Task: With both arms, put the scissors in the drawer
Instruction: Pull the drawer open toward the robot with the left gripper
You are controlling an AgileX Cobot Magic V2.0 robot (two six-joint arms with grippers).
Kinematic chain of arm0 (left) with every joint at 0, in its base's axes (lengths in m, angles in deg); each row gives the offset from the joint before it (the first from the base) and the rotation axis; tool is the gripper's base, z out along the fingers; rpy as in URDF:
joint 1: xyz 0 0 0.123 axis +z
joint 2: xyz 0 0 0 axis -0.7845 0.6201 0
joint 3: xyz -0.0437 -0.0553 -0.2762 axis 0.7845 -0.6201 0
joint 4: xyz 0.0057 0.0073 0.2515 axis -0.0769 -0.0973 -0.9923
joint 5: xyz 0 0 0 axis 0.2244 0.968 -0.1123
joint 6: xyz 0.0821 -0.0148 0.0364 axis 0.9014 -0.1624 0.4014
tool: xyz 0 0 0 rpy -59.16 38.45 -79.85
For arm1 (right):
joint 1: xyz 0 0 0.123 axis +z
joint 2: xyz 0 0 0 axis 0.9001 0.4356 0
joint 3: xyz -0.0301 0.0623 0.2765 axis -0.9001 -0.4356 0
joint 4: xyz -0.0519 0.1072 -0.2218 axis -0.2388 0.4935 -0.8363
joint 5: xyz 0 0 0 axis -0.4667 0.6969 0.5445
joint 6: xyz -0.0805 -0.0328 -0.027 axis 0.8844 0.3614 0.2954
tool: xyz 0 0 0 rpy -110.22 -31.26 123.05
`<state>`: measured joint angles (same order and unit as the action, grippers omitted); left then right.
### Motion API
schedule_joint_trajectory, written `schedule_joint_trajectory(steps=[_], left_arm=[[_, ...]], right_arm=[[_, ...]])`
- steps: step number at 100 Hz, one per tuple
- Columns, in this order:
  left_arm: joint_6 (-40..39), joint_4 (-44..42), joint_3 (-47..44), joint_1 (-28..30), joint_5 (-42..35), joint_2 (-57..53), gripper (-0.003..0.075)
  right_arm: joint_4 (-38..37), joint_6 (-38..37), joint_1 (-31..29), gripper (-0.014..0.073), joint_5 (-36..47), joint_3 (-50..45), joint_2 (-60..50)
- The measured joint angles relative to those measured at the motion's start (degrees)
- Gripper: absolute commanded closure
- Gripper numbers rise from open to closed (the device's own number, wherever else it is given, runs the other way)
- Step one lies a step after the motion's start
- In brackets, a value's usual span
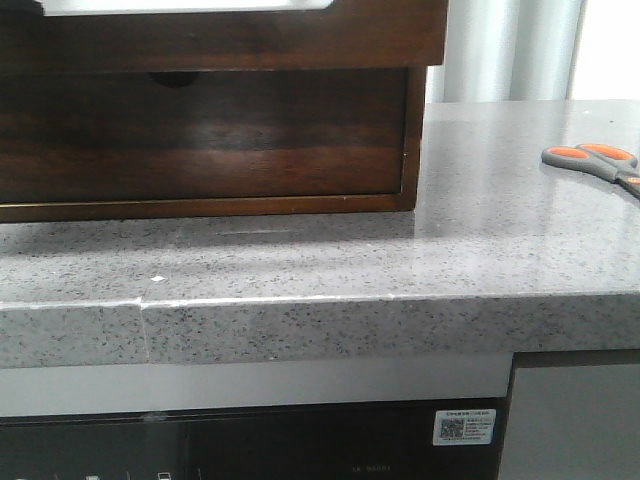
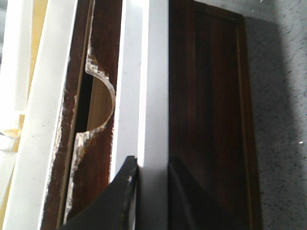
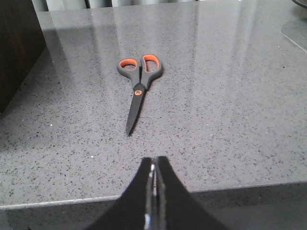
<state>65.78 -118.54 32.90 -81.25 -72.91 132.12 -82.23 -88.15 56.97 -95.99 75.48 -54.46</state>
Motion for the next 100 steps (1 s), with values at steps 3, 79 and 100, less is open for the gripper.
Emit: schedule_joint_trajectory(steps=[3,79,100], left_arm=[[0.00,0.44,-0.38,-0.55,0.42,-0.58,0.0716],[0.00,2.46,-2.50,-10.07,4.90,-7.38,0.0379],[0.00,2.61,-2.50,-10.07,3.34,-7.79,0.0370]], right_arm=[[0.00,0.00,0.00,0.0699,0.00,0.00,0.00],[0.00,-0.31,0.00,0.0699,0.00,0.00,0.00],[0.00,0.00,0.00,0.0699,0.00,0.00,0.00]])
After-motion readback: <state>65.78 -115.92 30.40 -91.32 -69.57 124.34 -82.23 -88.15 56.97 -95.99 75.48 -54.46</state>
